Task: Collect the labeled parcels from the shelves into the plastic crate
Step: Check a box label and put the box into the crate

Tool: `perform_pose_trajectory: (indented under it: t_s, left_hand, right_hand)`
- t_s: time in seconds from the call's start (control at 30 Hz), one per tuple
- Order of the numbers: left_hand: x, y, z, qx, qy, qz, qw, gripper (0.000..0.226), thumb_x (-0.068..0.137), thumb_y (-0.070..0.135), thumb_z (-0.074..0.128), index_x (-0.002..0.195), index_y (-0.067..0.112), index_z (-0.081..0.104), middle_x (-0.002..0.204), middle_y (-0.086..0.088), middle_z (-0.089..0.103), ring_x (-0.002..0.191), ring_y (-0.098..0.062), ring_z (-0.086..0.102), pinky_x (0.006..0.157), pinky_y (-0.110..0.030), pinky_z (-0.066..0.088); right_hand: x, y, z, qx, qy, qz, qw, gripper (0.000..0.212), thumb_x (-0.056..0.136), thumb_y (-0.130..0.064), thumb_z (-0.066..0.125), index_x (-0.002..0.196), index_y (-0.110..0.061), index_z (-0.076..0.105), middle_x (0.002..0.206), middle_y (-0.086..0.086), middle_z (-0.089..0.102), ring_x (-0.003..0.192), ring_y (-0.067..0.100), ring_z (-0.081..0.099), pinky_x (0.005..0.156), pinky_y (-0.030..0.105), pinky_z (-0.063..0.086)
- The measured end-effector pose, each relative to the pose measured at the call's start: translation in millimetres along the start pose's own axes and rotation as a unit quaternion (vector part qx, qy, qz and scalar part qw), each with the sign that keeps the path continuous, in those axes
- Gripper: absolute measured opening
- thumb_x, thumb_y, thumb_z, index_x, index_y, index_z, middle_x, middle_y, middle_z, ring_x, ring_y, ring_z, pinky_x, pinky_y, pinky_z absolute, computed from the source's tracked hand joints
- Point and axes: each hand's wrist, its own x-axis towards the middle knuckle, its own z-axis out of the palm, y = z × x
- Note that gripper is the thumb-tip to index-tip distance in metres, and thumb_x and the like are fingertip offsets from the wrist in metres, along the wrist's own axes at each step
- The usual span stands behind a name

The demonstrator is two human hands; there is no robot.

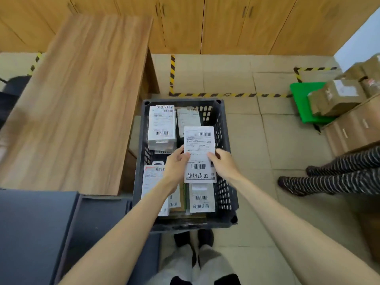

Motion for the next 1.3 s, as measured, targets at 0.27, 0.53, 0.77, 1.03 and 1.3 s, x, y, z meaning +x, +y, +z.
perform_pose_trajectory:
  t_s: [0.27,0.53,0.77,1.03,1.3]
  left_hand:
    - [5,-85,8,0.057,-0.010,-0.074,0.996,0.030,0.107,0.015,0.045,0.131,0.022,0.061,0.112,0.008,0.073,0.097,-0.008,0.072,0.084,-0.033,0.061]
    - [15,-107,7,0.143,-0.001,-0.083,0.986,0.026,0.106,0.012,0.047,0.125,0.016,0.065,0.111,0.007,0.071,0.091,-0.005,0.068,0.070,-0.020,0.058]
    - [23,-108,14,0.248,0.005,-0.078,0.966,0.027,0.102,0.002,0.047,0.117,0.009,0.067,0.113,-0.003,0.072,0.089,-0.015,0.064,0.067,-0.014,0.053]
    - [22,-105,12,0.303,0.035,-0.075,0.949,0.017,0.101,0.003,0.046,0.109,0.003,0.061,0.104,-0.004,0.068,0.080,-0.018,0.057,0.052,-0.015,0.038]
    - [26,-26,-14,0.445,-0.007,0.052,0.894,0.028,0.102,0.022,0.048,0.125,0.007,0.058,0.123,-0.009,0.060,0.113,-0.029,0.059,0.092,-0.042,0.051]
  right_hand:
    - [-4,73,37,-0.028,-0.004,0.069,0.997,0.024,0.104,-0.023,0.044,0.100,-0.006,0.062,0.112,0.004,0.066,0.085,0.006,0.062,0.050,0.004,0.042]
    - [2,104,60,-0.013,-0.005,0.103,0.995,0.029,0.104,-0.023,0.044,0.120,-0.005,0.061,0.122,0.005,0.067,0.101,0.016,0.066,0.066,0.015,0.052]
    - [4,113,60,-0.009,-0.023,0.117,0.993,0.030,0.103,-0.020,0.044,0.123,-0.005,0.061,0.125,0.009,0.065,0.105,0.019,0.066,0.070,0.018,0.052]
    - [10,108,52,-0.086,-0.030,0.102,0.991,0.029,0.100,-0.030,0.045,0.113,-0.010,0.062,0.122,0.011,0.060,0.099,0.022,0.062,0.085,0.036,0.053]
    - [11,29,10,-0.286,-0.014,-0.046,0.957,0.026,0.104,-0.032,0.041,0.106,-0.010,0.055,0.115,0.009,0.055,0.104,0.026,0.054,0.079,0.036,0.045]
